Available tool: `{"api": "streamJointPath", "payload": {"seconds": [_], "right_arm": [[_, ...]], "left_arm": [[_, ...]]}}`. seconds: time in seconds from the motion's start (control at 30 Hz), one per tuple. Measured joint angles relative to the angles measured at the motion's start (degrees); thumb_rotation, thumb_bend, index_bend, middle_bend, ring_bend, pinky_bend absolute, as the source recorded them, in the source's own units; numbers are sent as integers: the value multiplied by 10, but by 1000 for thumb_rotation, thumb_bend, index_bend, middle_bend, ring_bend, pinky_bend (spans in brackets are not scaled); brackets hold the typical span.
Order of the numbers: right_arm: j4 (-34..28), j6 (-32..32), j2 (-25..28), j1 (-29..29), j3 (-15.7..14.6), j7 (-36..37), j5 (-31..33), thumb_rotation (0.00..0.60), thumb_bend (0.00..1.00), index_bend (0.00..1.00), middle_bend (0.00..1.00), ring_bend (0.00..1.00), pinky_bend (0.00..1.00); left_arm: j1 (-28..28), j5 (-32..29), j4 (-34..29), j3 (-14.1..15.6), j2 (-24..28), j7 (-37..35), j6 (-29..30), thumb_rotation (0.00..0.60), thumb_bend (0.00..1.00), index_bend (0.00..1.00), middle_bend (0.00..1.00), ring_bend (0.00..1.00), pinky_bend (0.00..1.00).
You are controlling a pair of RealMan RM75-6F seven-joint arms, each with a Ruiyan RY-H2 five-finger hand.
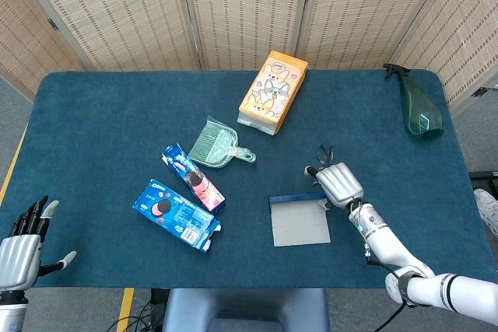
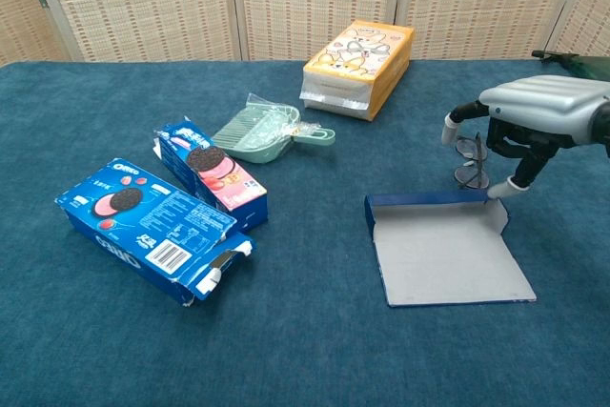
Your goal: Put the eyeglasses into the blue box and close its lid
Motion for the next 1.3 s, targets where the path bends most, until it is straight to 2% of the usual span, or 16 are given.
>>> {"api": "streamJointPath", "payload": {"seconds": [0.3, 0.6, 0.9, 1.3], "right_arm": [[7, -7, -2, 2, -10, -39, 17, 600, 0, 267, 1000, 1000, 1000], [56, -25, -47, 23, -9, -70, 34, 600, 0, 267, 1000, 1000, 1000], [112, -26, -104, 52, 12, -86, 35, 600, 11, 267, 1000, 1000, 1000], [202, -17, -185, 100, 56, -106, 44, 600, 16, 267, 1000, 1000, 1000]], "left_arm": [[1, 1, -2, 1, 2, 0, 2, 600, 130, 0, 0, 0, 156], [4, 2, -6, 1, 5, 3, 5, 600, 129, 0, 0, 0, 156], [6, 1, -5, 2, 6, 2, 6, 600, 130, 0, 0, 0, 156], [9, -2, -4, 2, 8, 0, 7, 600, 129, 0, 0, 0, 156]]}}
